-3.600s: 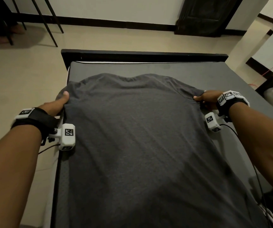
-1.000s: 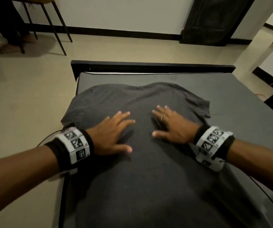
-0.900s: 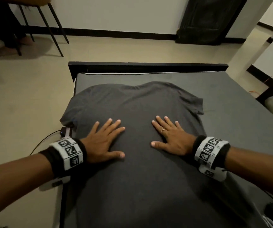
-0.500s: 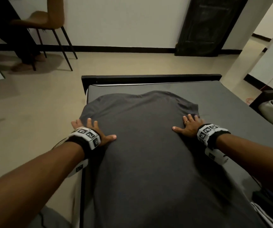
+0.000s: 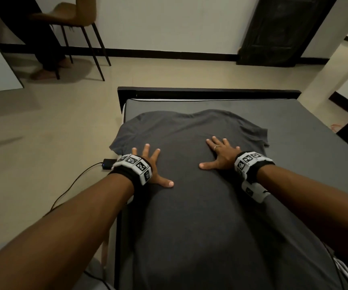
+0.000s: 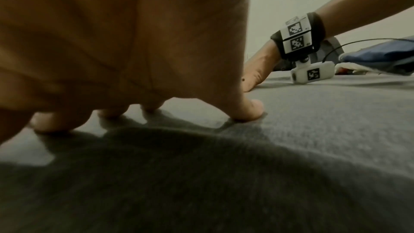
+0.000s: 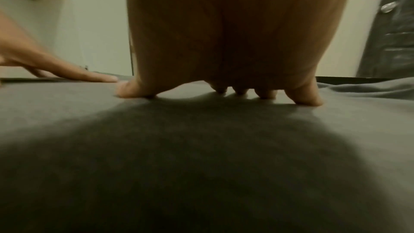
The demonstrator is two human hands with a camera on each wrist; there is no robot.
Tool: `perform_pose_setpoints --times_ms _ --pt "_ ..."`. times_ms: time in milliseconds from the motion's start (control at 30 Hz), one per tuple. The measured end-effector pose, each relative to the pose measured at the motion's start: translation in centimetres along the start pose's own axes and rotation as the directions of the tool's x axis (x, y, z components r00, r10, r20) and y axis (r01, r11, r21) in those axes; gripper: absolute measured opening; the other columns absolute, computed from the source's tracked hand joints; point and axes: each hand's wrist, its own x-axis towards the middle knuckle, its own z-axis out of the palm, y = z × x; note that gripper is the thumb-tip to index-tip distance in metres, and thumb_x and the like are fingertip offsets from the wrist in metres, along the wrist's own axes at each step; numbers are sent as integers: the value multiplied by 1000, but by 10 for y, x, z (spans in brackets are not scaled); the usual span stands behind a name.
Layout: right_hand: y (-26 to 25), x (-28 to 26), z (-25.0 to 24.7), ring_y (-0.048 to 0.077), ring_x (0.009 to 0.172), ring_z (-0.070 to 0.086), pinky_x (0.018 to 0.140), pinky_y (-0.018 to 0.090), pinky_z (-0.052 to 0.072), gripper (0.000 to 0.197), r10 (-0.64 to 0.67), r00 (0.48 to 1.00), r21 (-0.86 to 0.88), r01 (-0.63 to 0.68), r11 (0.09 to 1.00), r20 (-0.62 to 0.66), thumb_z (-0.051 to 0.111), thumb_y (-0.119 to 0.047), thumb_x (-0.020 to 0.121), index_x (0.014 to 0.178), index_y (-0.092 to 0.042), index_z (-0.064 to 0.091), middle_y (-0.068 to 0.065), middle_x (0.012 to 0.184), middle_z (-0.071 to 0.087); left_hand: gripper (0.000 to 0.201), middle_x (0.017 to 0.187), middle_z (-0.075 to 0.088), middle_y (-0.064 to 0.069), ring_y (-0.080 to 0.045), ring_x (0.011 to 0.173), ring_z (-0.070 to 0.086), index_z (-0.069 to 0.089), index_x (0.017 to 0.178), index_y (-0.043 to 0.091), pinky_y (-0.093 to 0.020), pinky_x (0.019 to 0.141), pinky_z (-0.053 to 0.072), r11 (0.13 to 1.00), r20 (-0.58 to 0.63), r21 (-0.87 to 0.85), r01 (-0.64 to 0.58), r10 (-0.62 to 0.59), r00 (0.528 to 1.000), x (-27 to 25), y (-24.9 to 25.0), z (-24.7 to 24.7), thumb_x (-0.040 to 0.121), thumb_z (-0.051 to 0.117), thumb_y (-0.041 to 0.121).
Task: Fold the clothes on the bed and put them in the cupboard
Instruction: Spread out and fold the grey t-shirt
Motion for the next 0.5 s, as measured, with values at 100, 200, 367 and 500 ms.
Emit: perform_pose_setpoints --times_ms 100,200,367,500 --pt "26 -9 3 33 154 -8 115 72 7 128 96 995 6 -96 995 20 46 -100 58 158 -39 -6 -9 167 -14 152 164 -21 -6 -44 149 -11 -13 157 31 -63 118 4 996 -20 -21 86 -86 996 -9 -20 5 39 54 101" --pt "35 -28 7 38 153 -5 117 70 11 128 186 982 16 -186 982 31 37 -102 59 159 -35 -6 -1 168 -13 162 165 -17 -6 -44 149 -11 -7 158 26 -66 117 6 991 -73 -7 130 -131 989 -19 -37 17 26 36 109" --pt "-34 -98 48 34 154 -1 120 61 10 106 -107 992 -118 99 988 -68 30 -91 78 160 -30 0 2 168 -10 112 166 -9 -1 -37 151 -4 6 159 28 -70 113 9 988 -284 138 64 -23 959 -52 -55 24 72 26 95" --pt "-110 -172 102 34 154 -3 121 61 8 112 -476 878 -276 448 850 -40 20 -93 75 161 -24 0 5 168 -7 99 166 -7 0 -33 152 1 7 158 29 -64 115 17 978 -268 207 -41 97 958 -70 -70 32 80 23 88"
